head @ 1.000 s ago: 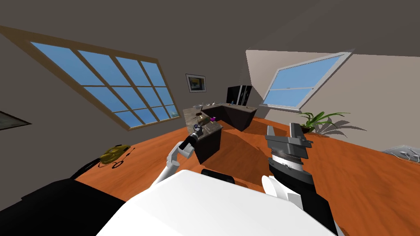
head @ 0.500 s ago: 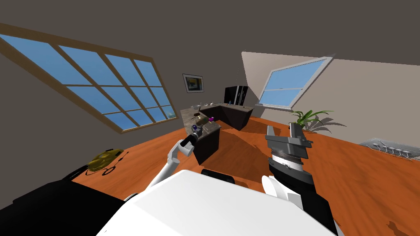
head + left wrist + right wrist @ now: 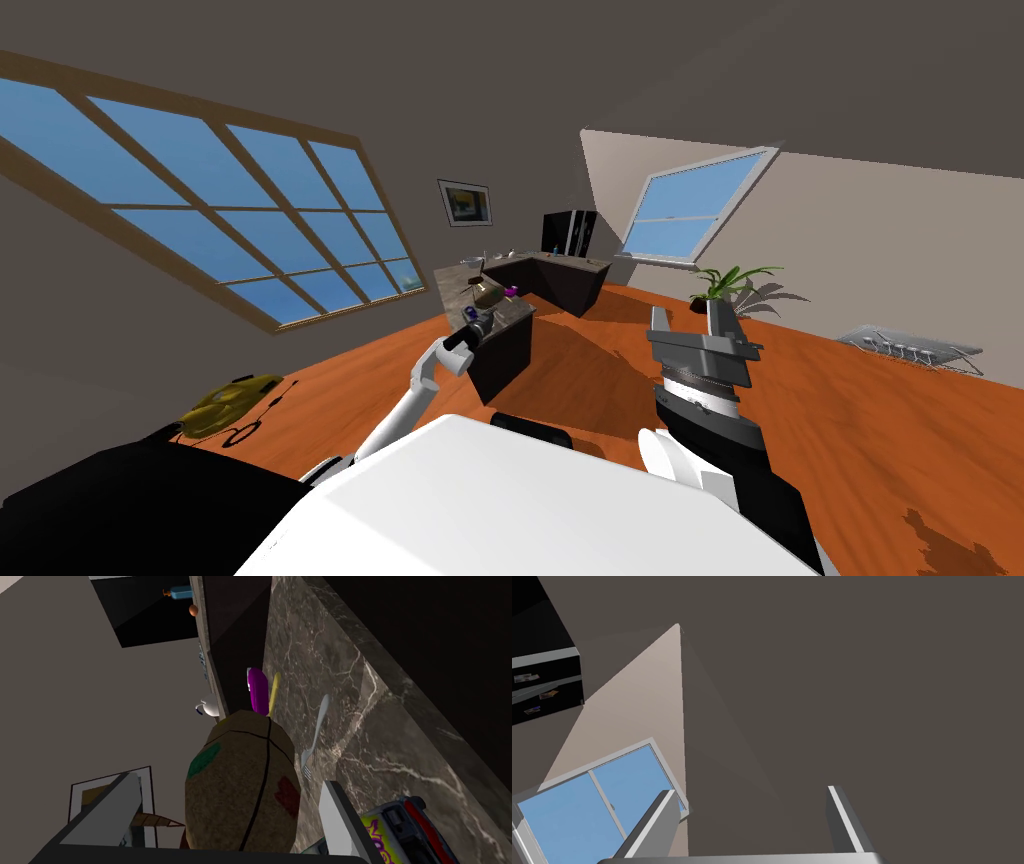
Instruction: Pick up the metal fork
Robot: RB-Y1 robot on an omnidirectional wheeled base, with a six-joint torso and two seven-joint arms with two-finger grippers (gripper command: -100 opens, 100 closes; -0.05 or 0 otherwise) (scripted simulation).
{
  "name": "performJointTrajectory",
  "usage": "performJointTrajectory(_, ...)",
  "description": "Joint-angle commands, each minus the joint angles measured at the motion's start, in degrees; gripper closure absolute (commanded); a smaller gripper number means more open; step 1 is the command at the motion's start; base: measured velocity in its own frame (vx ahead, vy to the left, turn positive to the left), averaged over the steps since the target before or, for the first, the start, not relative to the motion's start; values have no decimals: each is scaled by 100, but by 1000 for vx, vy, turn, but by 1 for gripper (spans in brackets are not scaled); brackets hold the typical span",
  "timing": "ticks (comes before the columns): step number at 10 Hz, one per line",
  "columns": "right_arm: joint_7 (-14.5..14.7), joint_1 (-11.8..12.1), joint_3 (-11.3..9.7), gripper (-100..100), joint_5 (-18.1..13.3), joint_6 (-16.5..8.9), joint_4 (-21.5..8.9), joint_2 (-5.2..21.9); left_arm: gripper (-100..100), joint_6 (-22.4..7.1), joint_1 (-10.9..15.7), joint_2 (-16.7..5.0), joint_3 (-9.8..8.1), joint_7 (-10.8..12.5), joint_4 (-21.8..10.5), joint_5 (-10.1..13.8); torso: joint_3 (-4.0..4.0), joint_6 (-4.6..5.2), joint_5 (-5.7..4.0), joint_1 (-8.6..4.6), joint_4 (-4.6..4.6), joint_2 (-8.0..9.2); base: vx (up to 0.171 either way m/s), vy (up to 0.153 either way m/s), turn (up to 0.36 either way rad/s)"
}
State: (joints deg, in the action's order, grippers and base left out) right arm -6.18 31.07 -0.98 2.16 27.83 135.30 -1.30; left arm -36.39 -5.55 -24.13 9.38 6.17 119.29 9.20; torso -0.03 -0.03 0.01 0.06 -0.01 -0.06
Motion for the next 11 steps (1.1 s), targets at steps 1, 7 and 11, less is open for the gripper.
performJointTrajectory(1, 0, 0, 0, 0, 0, 0, 0, 0, -100, -277, 76, -51, 3, -28, -70, 74, 0, 0, 0, 0, 0, 0, 10, 8, -111)
performJointTrajectory(7, 0, 1, 0, 0, 0, 0, 0, 0, -100, -1177, 489, -386, 7, -208, -438, 551, -1, -4, 1, 1, -1, -1, 16, 10, -98)
performJointTrajectory(11, 0, 1, 1, 0, 0, 0, 0, 0, -100, -1819, 753, -620, -4, -345, -689, 890, -5, -4, 1, 5, -2, -8, 27, 17, -94)
